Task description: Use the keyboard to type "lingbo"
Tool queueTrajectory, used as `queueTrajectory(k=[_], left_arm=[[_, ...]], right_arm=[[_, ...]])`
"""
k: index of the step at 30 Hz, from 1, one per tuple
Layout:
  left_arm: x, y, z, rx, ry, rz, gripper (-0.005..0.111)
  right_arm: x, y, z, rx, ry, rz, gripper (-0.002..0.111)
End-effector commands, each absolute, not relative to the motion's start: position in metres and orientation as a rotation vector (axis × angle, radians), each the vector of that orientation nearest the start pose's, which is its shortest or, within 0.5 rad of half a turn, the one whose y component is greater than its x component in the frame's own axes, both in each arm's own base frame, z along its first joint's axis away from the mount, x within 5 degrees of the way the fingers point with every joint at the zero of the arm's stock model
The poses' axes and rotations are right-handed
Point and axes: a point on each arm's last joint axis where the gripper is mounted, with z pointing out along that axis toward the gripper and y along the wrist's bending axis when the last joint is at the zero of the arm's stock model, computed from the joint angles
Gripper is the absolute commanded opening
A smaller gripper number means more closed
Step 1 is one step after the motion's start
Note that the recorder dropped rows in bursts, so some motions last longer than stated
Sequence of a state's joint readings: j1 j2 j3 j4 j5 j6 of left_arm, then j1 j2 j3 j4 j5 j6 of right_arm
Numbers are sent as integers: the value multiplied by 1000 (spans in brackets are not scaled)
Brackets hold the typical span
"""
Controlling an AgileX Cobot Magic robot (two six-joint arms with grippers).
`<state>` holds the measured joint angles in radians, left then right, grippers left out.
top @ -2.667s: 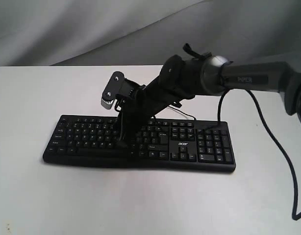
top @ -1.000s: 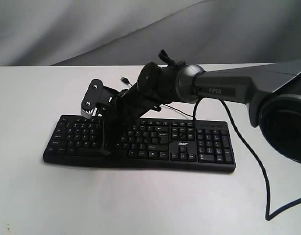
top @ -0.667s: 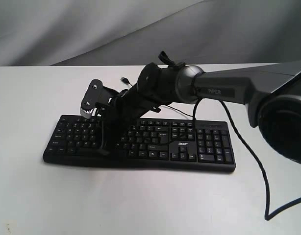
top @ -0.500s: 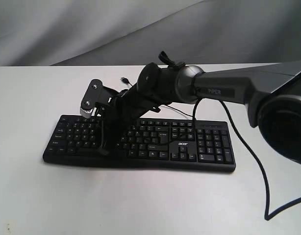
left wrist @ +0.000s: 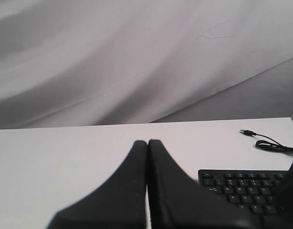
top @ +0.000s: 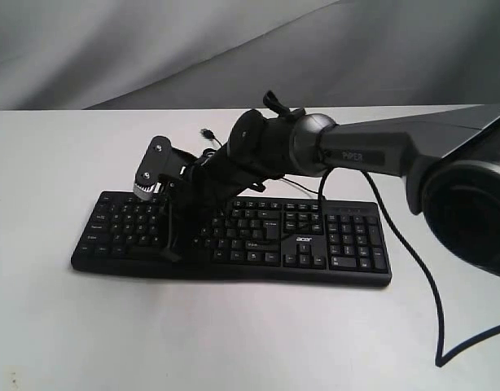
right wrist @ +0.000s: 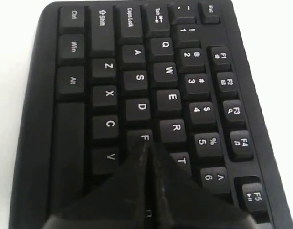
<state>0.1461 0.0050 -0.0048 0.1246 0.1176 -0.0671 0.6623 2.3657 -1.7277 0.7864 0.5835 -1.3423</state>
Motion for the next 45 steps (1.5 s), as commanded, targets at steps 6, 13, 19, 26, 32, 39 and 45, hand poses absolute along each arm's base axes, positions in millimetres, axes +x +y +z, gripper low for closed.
queueTrajectory(k=[6,13,19,26,32,39,45], left_arm=[[56,9,203,-78,1592,162,1],[56,9,203,-78,1592,162,1],[56,9,203,-78,1592,162,1],[56,9,203,-78,1592,162,1],[56,9,203,-78,1592,162,1],[56,9,203,-78,1592,162,1],[56,9,203,-78,1592,162,1]], right_arm=[[370,338,121,-1672,1871,527,0],[362,336,137,-1729,1888,549,0],[359,334,130,-1744,1900,528,0],[359,334,129,-1747,1903,524,0],[359,334,128,-1749,1902,520,0],[360,334,112,-1758,1930,521,0],[361,332,135,-1743,1894,485,0]])
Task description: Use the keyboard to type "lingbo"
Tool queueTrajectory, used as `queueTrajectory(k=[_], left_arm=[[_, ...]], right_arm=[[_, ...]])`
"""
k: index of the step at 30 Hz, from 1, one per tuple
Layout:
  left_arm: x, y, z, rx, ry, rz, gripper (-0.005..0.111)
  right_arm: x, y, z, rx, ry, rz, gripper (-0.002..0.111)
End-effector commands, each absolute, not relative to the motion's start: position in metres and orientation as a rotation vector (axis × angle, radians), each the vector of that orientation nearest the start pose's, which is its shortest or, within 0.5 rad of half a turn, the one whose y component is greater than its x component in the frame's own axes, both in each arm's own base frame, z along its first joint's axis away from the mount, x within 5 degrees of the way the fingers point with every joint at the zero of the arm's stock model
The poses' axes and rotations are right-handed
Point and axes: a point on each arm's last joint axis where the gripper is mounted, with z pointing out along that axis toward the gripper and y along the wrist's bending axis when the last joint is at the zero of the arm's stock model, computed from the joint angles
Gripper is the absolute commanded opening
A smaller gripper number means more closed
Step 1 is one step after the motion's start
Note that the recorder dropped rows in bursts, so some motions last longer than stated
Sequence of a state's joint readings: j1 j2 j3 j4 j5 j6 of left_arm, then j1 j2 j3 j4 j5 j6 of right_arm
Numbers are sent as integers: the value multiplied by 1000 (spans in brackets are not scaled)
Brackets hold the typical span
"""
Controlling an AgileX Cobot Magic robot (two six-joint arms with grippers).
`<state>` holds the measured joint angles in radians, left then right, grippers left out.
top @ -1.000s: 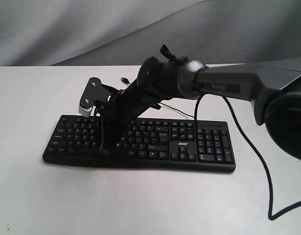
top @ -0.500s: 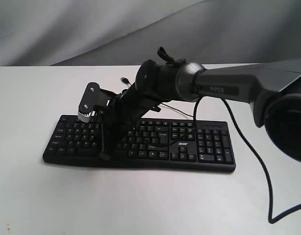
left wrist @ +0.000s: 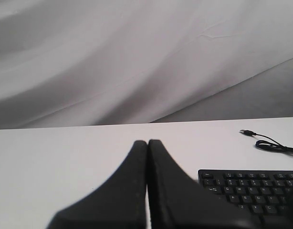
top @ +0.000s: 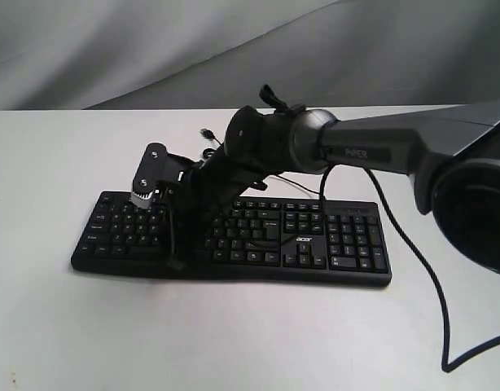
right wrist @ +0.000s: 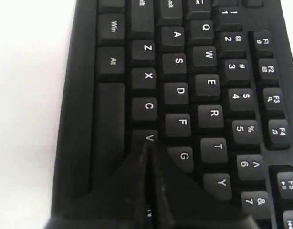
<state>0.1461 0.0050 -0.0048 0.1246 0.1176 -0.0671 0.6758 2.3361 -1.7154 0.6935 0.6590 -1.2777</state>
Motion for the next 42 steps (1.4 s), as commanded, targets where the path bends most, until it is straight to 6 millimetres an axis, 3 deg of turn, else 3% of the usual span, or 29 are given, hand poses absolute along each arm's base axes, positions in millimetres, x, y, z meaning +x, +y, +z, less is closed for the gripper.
queueTrajectory(k=[1,7,16,42], left_arm=[[56,9,203,-78,1592,162,1],[56,9,203,-78,1592,162,1],[56,9,203,-78,1592,162,1],[56,9,203,-78,1592,162,1]], right_arm=[[364,329,139,-1735,1896,471,0],[378,300,152,-1676,1939,426,0],[382,266,132,-1596,2051,459,0],[386,267,121,-1570,2009,467,0]])
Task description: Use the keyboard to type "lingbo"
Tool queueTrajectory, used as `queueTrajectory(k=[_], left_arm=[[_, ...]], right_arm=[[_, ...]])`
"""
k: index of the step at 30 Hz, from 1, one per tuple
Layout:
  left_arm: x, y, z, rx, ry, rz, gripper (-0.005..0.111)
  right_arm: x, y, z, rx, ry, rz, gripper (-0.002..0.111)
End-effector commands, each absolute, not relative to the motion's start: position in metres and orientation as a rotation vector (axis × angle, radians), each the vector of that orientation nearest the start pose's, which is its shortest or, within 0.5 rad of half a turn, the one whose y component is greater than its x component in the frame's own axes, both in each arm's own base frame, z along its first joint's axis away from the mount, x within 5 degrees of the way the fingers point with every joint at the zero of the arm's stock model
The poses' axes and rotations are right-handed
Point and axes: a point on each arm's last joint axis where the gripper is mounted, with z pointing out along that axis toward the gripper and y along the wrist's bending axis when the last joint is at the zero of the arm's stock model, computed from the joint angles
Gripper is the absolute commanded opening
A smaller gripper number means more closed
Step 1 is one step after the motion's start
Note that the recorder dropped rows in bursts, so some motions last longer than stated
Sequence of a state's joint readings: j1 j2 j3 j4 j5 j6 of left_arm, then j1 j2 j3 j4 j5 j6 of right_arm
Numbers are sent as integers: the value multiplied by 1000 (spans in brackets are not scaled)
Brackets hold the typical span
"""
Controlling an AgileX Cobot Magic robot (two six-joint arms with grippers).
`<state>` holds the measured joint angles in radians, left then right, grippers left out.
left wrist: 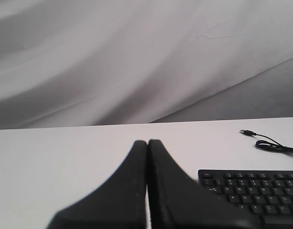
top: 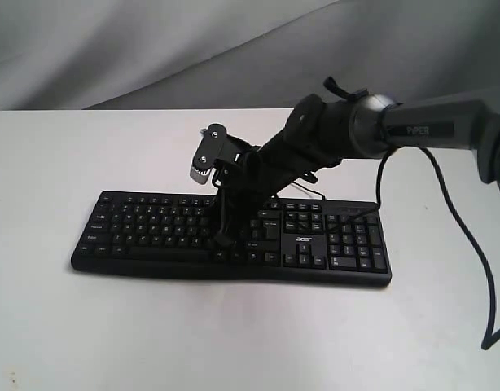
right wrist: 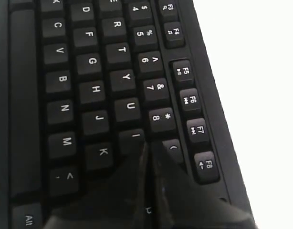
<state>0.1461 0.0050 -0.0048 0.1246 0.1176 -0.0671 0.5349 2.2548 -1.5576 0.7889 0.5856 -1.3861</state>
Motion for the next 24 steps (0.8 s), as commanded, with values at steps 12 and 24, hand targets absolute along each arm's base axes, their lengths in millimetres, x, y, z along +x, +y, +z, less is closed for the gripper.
queueTrajectory(k=[12,24], left_arm=[[56,9,203,-78,1592,162,1],[56,9,203,-78,1592,162,1]], right_arm=[[381,266,168,-1533,1959,484,0],[336,236,311,-1260,1744,340,0]])
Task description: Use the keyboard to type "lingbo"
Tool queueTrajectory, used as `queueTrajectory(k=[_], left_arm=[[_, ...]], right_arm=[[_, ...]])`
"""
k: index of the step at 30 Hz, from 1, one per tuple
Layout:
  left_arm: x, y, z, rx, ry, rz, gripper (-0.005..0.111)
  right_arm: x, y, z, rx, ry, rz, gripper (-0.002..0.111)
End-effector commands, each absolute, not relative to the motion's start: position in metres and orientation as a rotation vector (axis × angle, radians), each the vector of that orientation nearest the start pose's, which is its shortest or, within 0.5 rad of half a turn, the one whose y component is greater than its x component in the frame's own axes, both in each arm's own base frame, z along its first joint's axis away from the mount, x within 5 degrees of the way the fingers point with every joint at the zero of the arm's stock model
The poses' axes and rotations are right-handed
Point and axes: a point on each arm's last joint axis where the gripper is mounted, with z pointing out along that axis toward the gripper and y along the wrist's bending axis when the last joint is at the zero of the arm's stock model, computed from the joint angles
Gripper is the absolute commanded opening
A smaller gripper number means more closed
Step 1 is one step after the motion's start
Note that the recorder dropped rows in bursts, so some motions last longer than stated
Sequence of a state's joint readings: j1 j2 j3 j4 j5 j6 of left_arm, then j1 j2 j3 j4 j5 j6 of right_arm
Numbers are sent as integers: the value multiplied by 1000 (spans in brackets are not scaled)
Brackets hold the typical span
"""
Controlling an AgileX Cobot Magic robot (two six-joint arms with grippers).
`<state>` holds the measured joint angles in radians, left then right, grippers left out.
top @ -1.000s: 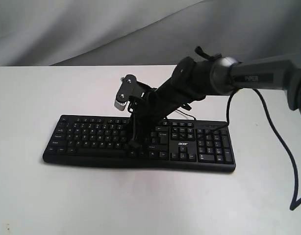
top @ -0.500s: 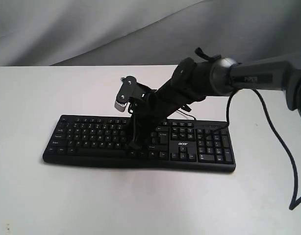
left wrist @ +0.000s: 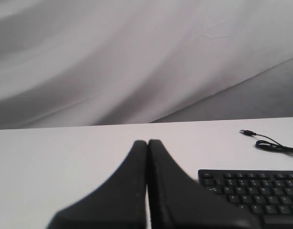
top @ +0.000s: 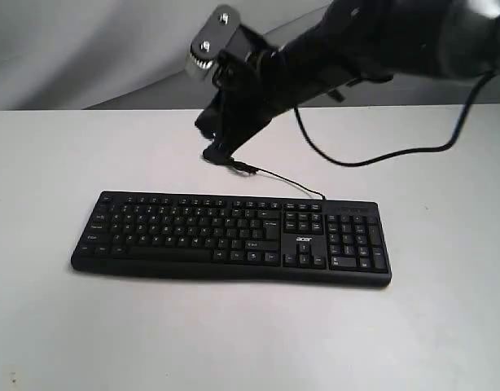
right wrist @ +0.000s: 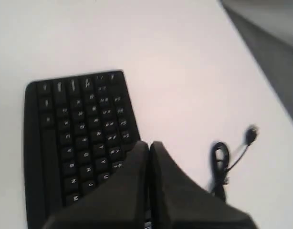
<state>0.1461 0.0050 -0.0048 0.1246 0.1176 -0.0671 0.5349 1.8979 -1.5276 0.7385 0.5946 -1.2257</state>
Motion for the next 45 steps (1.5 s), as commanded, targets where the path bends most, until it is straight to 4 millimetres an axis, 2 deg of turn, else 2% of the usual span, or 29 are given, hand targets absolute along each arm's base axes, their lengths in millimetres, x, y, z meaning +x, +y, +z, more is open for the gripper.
queueTrajectory(k=[1,3,5,11,16,20,22,25,27,30,32,37,39,42,45], left_arm=[[56,9,203,-78,1592,162,1],[56,9,203,-78,1592,162,1],[56,9,203,-78,1592,162,1],[56,9,203,-78,1592,162,1],[56,9,203,-78,1592,162,1],[56,9,203,-78,1592,162,1],[56,9,203,-78,1592,162,1],[56,9,203,-78,1592,162,1],[56,9,203,-78,1592,162,1],[56,9,203,-78,1592,162,1],[56,9,203,-78,1592,162,1],[56,9,203,-78,1592,162,1],[56,9,203,-78,1592,162,1],[56,9,203,-78,1592,162,1],[56,9,203,-78,1592,162,1]], right_arm=[[327,230,321,-1213,1709,294,0],[306,218,342,-1112,1631,224,0],[282,206,353,-1025,1565,163,0],[222,165,369,-811,1417,65,0],[181,124,384,-589,1396,149,0],[155,102,407,-510,1293,166,0],[140,89,419,-423,1270,235,0],[122,68,430,-263,1255,349,0],[111,59,432,-230,1226,360,0],[102,51,426,-222,1213,362,0],[100,49,415,-250,1224,328,0],[107,52,376,-379,1304,169,0],[112,49,361,-352,1367,160,0],[115,35,344,-104,1485,270,0],[110,15,336,269,1506,429,0]])
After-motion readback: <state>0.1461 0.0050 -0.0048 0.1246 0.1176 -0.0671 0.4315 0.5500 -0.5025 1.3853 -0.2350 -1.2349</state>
